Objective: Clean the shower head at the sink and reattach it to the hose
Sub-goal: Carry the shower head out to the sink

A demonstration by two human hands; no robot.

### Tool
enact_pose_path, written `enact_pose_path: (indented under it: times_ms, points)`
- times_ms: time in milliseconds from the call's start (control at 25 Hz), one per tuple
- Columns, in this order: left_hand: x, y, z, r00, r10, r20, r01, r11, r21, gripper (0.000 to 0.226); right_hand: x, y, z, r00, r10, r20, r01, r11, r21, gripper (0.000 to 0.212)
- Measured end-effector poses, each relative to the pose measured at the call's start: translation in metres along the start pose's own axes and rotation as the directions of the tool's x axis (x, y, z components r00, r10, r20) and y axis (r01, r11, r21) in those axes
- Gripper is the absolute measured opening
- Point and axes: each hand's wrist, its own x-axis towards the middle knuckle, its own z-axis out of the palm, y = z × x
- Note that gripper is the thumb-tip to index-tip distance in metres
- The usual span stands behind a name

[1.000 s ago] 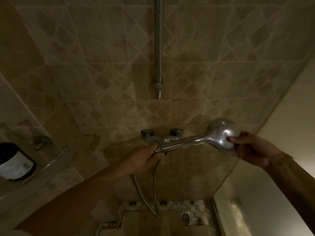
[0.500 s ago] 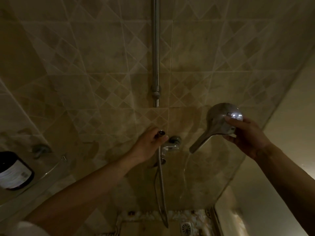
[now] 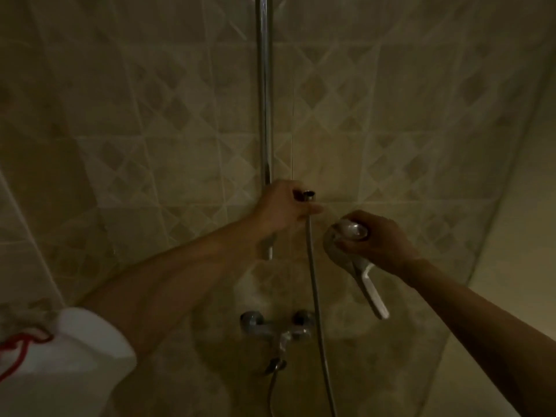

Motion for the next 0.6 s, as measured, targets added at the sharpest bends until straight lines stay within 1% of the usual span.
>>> enact_pose_path:
  times_ms: [80, 160, 200, 280, 360, 440, 520, 600]
  points:
    - [0.033, 0.035, -0.017, 0.997, 0.066, -0.029, -0.063, 0.994, 0.093, 0.027, 0.025, -0.019, -0.014, 0.992, -0.102, 0.077, 0.112, 0.984, -0.139, 0.051]
    - [0.063, 0.075, -0.035, 0.989, 0.143, -0.029, -0.135, 0.973, 0.189, 0.023, 0.051, -0.038, -0.031, 0.981, -0.165, 0.105, 0.185, 0.957, -0.225, 0.069]
    - [0.076, 0.095, -0.045, 0.981, 0.191, -0.043, -0.176, 0.955, 0.239, 0.02, 0.063, -0.048, -0.042, 0.977, -0.188, 0.103, 0.208, 0.943, -0.261, 0.076]
    - [0.099, 0.14, -0.067, 0.953, 0.289, -0.092, -0.245, 0.913, 0.326, 0.025, 0.084, -0.067, -0.068, 0.971, -0.235, 0.042, 0.237, 0.928, -0.286, 0.087]
    - [0.123, 0.18, -0.091, 0.914, 0.376, -0.155, -0.294, 0.874, 0.386, 0.027, 0.103, -0.083, -0.093, 0.962, -0.273, -0.022, 0.25, 0.907, -0.34, 0.092]
    - [0.141, 0.215, -0.112, 0.866, 0.448, -0.223, -0.327, 0.844, 0.425, 0.031, 0.12, -0.1, -0.112, 0.963, -0.27, -0.024, 0.229, 0.855, -0.466, 0.096]
    - [0.157, 0.245, -0.126, 0.815, 0.515, -0.266, -0.337, 0.795, 0.505, 0.036, 0.137, -0.118, -0.124, 0.964, -0.263, -0.024, 0.203, 0.798, -0.568, 0.099]
    - [0.17, 0.265, -0.139, 0.777, 0.563, -0.282, -0.334, 0.748, 0.573, 0.034, 0.155, -0.137, -0.138, 0.958, -0.283, -0.049, 0.201, 0.783, -0.588, 0.099]
